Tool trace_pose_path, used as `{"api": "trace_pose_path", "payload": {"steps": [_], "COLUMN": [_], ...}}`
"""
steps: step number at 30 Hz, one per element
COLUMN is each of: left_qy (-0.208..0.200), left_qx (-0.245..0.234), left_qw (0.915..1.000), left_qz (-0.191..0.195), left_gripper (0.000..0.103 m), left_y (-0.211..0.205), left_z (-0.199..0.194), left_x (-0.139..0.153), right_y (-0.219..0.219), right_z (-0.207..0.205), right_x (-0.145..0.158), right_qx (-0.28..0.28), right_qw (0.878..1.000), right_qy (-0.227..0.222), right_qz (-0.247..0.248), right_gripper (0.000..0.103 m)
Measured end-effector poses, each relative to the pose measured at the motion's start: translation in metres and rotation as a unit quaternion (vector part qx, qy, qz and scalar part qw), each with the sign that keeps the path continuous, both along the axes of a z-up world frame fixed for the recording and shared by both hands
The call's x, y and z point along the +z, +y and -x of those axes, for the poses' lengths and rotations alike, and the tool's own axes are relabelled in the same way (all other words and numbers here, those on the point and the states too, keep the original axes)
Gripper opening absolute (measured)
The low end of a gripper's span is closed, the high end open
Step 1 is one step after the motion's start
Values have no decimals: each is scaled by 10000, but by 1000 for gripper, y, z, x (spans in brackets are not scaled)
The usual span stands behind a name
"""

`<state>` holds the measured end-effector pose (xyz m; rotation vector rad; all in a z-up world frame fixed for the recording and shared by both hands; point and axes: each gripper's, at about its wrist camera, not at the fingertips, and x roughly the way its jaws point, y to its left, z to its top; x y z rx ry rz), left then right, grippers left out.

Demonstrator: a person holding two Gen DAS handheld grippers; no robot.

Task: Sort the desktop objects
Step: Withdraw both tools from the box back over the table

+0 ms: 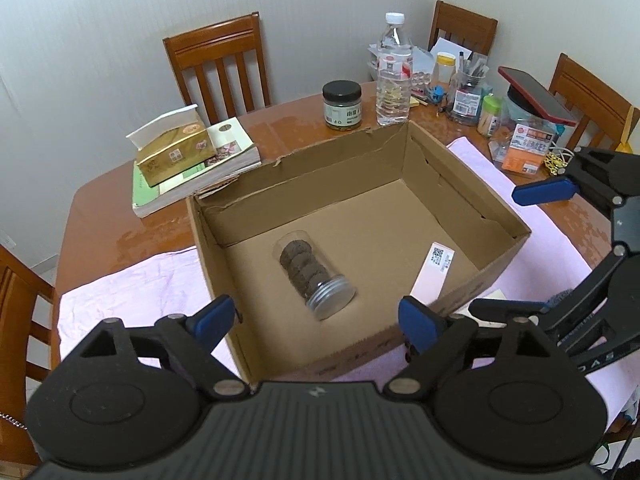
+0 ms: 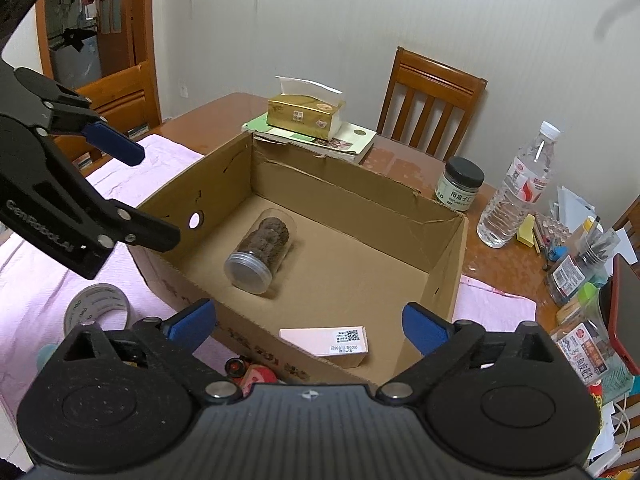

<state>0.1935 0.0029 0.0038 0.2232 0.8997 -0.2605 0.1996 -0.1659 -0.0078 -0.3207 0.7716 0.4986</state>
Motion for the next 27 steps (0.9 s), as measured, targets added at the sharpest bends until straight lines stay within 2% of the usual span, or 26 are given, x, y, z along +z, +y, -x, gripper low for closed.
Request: {"api": "trace_pose_path", "payload": {"steps": [9, 14, 27], "left_qy": [-40, -15, 92], "left_qx": [-63, -85, -197], "left_qw": [9999, 9997, 9996], "left_qz": [-106, -217, -196], "left_gripper": [90, 90, 90], "left_y": [6, 7, 11], "left_z": [37, 57, 102], "left_x": [5, 0, -22], "right_y": [2, 2, 4], "right_z": [24, 39, 76], "right_x": [-1, -2, -10], "right_qx": [95, 117, 152], "right_qw": [9999, 9999, 9996], "right_qy": [64, 99, 251], "right_qz": [-10, -24, -17], "right_gripper": [102, 102, 102]}}
